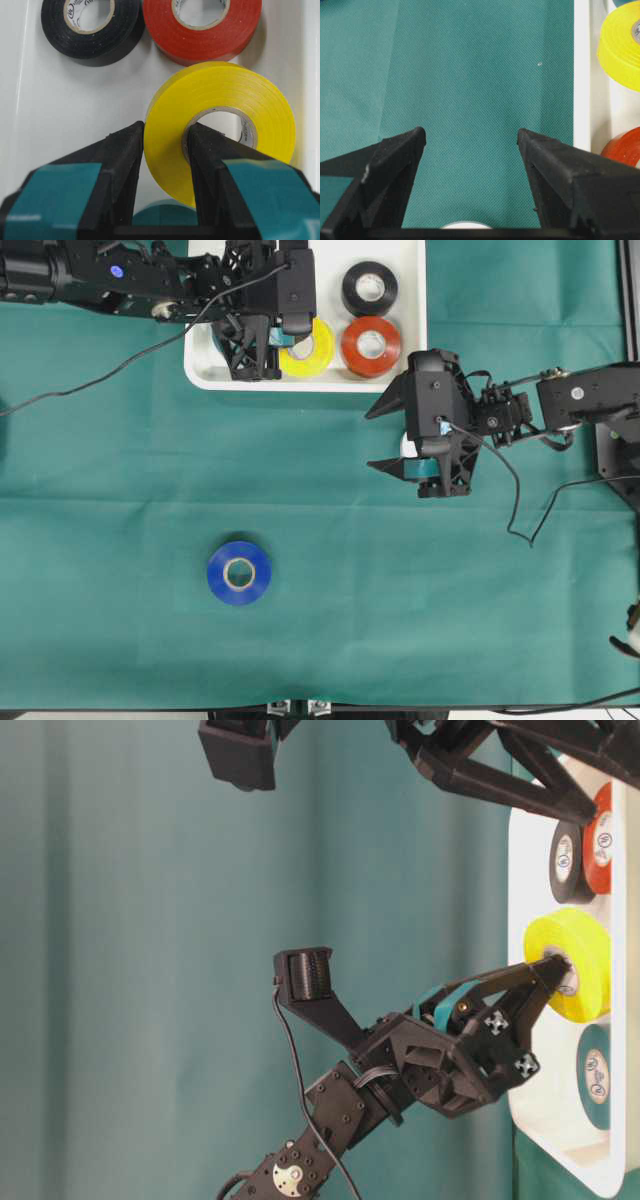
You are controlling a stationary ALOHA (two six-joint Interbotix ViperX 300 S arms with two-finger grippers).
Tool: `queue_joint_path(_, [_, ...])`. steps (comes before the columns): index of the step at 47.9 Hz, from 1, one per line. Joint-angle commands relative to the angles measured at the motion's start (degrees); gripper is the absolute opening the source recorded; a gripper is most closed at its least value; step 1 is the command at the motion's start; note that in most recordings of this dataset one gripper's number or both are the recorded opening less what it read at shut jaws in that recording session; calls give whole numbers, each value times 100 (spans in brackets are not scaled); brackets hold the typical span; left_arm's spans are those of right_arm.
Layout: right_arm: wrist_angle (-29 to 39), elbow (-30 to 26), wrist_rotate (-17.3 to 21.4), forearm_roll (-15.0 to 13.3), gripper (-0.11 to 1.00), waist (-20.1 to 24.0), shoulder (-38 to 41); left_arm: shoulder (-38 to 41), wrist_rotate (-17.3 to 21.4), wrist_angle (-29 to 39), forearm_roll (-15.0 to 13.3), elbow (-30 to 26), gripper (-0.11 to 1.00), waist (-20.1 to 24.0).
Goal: Put the tape alternately from left to right into the white case.
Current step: 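Lift the yellow tape with the left gripper and lower it into the tray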
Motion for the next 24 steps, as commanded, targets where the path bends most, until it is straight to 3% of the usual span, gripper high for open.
queue_joint_path(1, [-53,-79,0,0,82,9,-62,-105,18,-26,9,-141,-3,18])
queue_joint_path(20, [-53,-79,0,0,82,9,-44,-132,0,0,9,-149,-3,18])
queue_joint_path(24, [-44,-79,0,-9,82,9,-44,-141,0,-18,9,-149,6,18])
